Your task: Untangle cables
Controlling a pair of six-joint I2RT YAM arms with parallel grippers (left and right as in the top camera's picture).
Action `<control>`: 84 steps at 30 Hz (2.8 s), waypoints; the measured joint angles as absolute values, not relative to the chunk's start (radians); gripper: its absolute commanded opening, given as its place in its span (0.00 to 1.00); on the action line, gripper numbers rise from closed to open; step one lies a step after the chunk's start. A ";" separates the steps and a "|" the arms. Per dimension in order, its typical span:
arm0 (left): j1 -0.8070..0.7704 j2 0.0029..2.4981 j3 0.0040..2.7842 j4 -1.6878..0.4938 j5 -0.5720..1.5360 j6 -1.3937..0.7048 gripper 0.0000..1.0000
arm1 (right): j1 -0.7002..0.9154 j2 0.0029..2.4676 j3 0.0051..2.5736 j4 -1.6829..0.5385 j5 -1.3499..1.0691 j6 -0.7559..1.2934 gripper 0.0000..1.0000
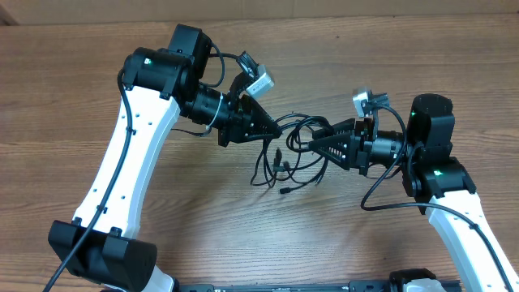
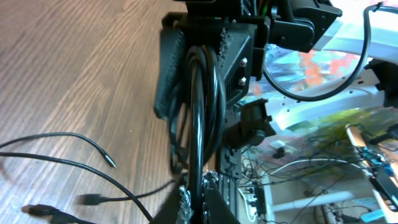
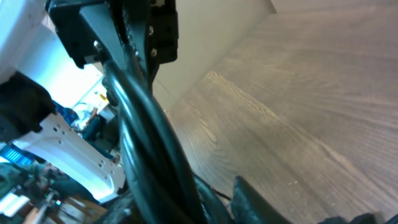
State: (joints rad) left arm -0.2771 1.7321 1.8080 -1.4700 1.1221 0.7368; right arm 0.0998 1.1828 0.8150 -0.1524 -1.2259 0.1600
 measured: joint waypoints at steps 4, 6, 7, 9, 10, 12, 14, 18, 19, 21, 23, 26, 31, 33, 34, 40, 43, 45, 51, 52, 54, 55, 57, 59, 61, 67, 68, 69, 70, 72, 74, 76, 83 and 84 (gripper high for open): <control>-0.277 1.732 1.809 -1.444 1.083 0.736 0.05 | 0.100 1.183 0.815 -0.152 -1.231 0.156 0.13; -0.277 1.732 1.809 -1.430 1.042 0.731 0.09 | 0.100 1.183 0.815 -0.152 -1.230 0.156 0.13; -0.277 1.732 1.809 -1.422 1.024 0.724 0.13 | 0.100 1.183 0.815 -0.151 -1.230 0.155 0.13; -0.278 1.732 1.809 -1.413 0.977 0.698 0.21 | 0.100 1.183 0.815 -0.152 -1.230 0.156 0.13; -0.278 1.732 1.810 -1.413 0.967 0.690 0.23 | 0.100 1.183 0.815 -0.152 -1.231 0.156 0.13; -0.278 1.733 1.826 -1.414 0.951 0.682 0.25 | 0.100 1.183 0.815 -0.151 -1.230 0.156 0.13; -0.278 1.733 1.868 -1.413 0.943 0.683 0.29 | 0.100 1.183 0.815 -0.151 -1.231 0.155 0.13; -0.278 1.730 1.928 -1.410 0.933 0.684 0.37 | 0.100 1.183 0.815 -0.154 -1.230 0.155 0.13; -0.278 1.728 1.935 -1.411 0.931 0.684 0.38 | 0.100 1.183 0.815 -0.157 -1.229 0.156 0.13; -0.279 1.722 1.940 -1.422 0.930 0.683 0.37 | 0.100 1.183 0.815 -0.158 -1.228 0.155 0.13; -0.283 1.721 1.940 -1.449 0.930 0.684 0.28 | 0.100 1.183 0.815 -0.158 -1.226 0.156 0.12; -0.297 1.721 1.940 -1.489 0.936 0.684 0.33 | 0.100 1.183 0.815 -0.159 -1.225 0.156 0.11; -0.358 1.721 1.941 -1.543 0.960 0.647 0.49 | 0.100 1.183 0.815 -0.159 -1.224 0.156 0.10; -0.388 1.720 1.942 -1.548 0.962 0.597 0.56 | 0.100 1.183 0.815 -0.159 -1.223 0.156 0.10; -0.394 1.720 1.942 -1.548 0.960 0.576 0.58 | 0.100 1.183 0.815 -0.159 -1.223 0.156 0.10; -0.413 1.720 1.942 -1.547 0.875 0.360 0.73 | 0.100 1.183 0.815 -0.159 -1.222 0.157 0.09; -0.413 1.720 1.942 -1.549 0.804 0.253 0.75 | 0.100 1.183 0.815 -0.159 -1.218 0.157 0.09; -0.413 1.720 1.942 -1.557 0.783 0.217 0.77 | 0.100 1.183 0.815 -0.159 -1.218 0.156 0.09; -0.422 1.720 1.942 -1.580 0.726 0.172 0.80 | 0.100 1.183 0.815 -0.159 -1.218 0.156 0.09; -0.433 1.720 1.942 -1.579 0.719 0.166 0.80 | 0.100 1.183 0.815 -0.159 -1.219 0.157 0.09; -0.460 1.720 1.942 -1.568 0.716 0.160 0.79 | 0.100 1.183 0.815 -0.159 -1.219 0.157 0.09; -0.472 1.720 1.942 -1.561 0.715 0.159 0.79 | 0.100 1.183 0.815 -0.159 -1.219 0.157 0.09; -0.484 1.720 1.942 -1.550 0.709 0.155 0.79 | 0.100 1.183 0.815 -0.159 -1.220 0.156 0.09; -0.485 1.720 1.942 -1.545 0.706 0.151 0.79 | 0.100 1.183 0.815 -0.159 -1.219 0.157 0.09; -0.485 1.720 1.942 -1.544 0.705 0.144 0.76 | 0.100 1.183 0.815 -0.159 -1.220 0.156 0.09; -0.485 1.721 1.942 -1.599 0.707 0.120 0.81 | 0.100 1.183 0.815 -0.163 -1.220 0.157 0.09; -0.485 1.721 1.942 -1.611 0.707 0.118 0.81 | 0.100 1.183 0.815 -0.163 -1.220 0.156 0.09; -0.485 1.721 1.942 -1.638 0.712 0.117 0.80 | 0.100 1.183 0.815 -0.165 -1.220 0.157 0.09; -0.485 1.721 1.942 -1.663 0.717 0.115 0.79 | 0.100 1.183 0.815 -0.165 -1.220 0.157 0.09; -0.485 1.721 1.942 -1.685 0.723 0.115 0.80 | 0.100 1.183 0.815 -0.166 -1.220 0.157 0.09; -0.485 1.721 1.942 -1.680 0.729 0.114 0.81 | 0.100 1.183 0.815 -0.165 -1.220 0.156 0.09; -0.485 1.721 1.942 -1.660 0.733 0.114 0.84 | 0.100 1.183 0.815 -0.165 -1.220 0.157 0.09; -0.506 1.723 1.942 -1.555 0.719 0.107 0.85 | 0.100 1.183 0.815 -0.166 -1.219 0.157 0.09; -0.517 1.725 1.942 -1.539 0.702 0.105 0.86 | 0.100 1.183 0.815 -0.165 -1.218 0.156 0.09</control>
State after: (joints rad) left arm -0.5175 1.7248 1.9419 -1.5391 0.7021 0.1055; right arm 0.1001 1.1828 0.8150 -0.1650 -1.2179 0.1562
